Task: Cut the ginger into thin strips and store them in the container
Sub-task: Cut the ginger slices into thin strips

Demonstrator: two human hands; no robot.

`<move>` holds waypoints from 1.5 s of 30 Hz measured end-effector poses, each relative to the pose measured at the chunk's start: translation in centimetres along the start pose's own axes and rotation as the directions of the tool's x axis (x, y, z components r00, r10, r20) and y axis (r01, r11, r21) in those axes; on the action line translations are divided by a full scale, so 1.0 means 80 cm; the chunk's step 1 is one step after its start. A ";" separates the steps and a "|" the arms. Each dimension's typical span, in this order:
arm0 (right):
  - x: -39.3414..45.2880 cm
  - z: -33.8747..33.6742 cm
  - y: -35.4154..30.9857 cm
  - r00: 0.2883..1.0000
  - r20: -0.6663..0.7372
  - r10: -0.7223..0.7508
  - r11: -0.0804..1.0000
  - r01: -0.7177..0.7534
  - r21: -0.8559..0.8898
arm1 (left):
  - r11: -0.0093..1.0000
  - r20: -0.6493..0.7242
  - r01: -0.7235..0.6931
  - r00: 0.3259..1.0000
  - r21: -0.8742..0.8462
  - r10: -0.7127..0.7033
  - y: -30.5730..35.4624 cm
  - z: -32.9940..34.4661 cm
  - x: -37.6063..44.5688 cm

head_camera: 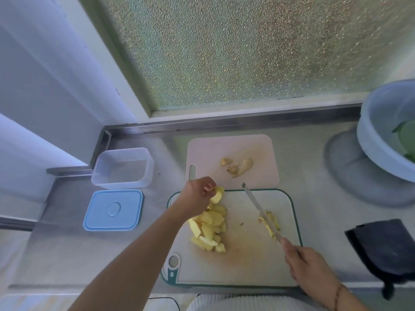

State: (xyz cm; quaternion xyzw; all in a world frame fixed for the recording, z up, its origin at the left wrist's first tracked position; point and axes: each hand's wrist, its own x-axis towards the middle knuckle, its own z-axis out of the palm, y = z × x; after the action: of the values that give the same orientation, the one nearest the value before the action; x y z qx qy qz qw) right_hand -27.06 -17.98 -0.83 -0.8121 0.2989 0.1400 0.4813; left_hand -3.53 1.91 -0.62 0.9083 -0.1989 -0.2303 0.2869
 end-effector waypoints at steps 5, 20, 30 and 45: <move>0.003 0.001 -0.005 1.000 0.013 0.024 0.997 -0.025 0.069 | 0.987 -0.108 0.001 0.994 -0.161 -0.019 0.010 0.011 -0.021; 0.016 0.003 0.013 0.994 -0.005 0.112 0.989 -0.111 0.102 | 0.800 -0.092 -0.338 0.895 0.496 0.435 0.005 0.105 -0.058; 0.018 0.004 -0.004 0.995 -0.008 0.097 0.989 -0.095 0.111 | 0.861 -0.179 -0.187 0.936 0.473 0.302 0.011 0.104 -0.069; -0.002 0.010 -0.018 0.979 0.099 0.178 0.968 -0.193 0.164 | 0.768 -0.331 -0.311 0.766 0.561 0.552 -0.014 0.057 -0.023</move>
State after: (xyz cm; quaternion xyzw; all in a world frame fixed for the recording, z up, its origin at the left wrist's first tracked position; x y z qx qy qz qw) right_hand -26.23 -16.68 -0.13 -0.7292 0.3640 0.1919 0.5467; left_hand -7.14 1.73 -4.08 0.9037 -0.3819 0.1317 0.1419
